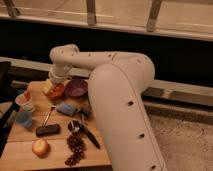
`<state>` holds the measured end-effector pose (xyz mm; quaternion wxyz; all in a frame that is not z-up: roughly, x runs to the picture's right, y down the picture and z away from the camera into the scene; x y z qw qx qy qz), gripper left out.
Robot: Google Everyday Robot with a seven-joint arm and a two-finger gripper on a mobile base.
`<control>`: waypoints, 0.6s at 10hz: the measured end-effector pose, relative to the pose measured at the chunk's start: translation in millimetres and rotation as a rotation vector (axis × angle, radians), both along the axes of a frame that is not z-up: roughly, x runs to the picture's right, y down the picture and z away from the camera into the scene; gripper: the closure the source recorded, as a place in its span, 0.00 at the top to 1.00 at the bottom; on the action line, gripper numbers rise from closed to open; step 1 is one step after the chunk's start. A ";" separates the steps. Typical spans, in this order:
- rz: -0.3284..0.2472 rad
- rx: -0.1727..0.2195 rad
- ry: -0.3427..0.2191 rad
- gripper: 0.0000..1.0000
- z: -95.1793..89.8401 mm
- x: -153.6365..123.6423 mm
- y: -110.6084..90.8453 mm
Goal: Stack bowls on top of each other
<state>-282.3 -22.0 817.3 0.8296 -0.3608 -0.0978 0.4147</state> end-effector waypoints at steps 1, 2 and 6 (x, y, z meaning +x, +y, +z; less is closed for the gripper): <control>-0.018 -0.010 -0.024 0.72 6.2 -14.2 3.9; -0.035 -0.019 -0.041 0.72 12.8 -26.6 8.3; -0.088 -0.055 -0.102 0.72 39.0 -57.9 27.4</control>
